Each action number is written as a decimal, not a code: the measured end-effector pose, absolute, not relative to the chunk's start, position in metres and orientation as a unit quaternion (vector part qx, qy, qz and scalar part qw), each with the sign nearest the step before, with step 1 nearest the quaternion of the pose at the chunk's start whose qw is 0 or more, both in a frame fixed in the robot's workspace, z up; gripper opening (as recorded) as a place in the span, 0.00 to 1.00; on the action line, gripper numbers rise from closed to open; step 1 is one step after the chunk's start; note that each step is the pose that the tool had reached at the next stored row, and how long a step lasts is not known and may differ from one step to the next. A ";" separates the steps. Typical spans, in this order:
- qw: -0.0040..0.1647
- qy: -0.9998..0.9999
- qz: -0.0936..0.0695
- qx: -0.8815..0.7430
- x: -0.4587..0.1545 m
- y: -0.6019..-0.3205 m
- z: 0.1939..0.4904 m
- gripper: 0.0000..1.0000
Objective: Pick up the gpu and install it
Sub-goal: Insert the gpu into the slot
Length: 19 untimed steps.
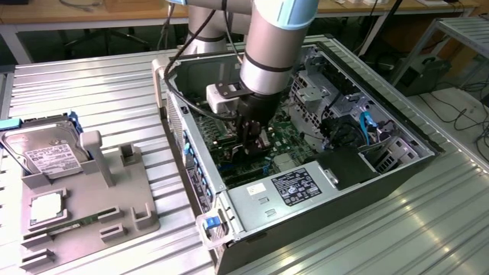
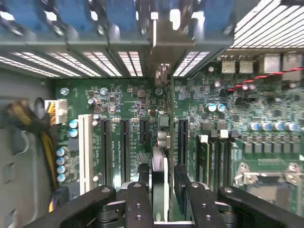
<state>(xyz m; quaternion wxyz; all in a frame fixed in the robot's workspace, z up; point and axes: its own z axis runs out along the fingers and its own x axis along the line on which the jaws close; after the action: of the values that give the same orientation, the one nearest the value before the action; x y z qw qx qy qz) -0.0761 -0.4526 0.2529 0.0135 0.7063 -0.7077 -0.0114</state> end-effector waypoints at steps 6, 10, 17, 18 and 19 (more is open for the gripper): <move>0.013 -0.708 -0.010 0.706 -0.076 -0.453 0.282 0.35; 0.012 -0.708 -0.010 0.706 -0.076 -0.453 0.283 0.35; 0.012 -0.708 -0.010 0.706 -0.076 -0.453 0.283 0.15; 0.012 -0.708 -0.010 0.706 -0.076 -0.453 0.283 0.11; 0.012 -0.708 -0.010 0.706 -0.076 -0.453 0.283 0.11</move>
<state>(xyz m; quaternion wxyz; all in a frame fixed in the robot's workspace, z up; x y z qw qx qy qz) -0.0762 -0.4526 0.2834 0.0123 0.7064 -0.7076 -0.0102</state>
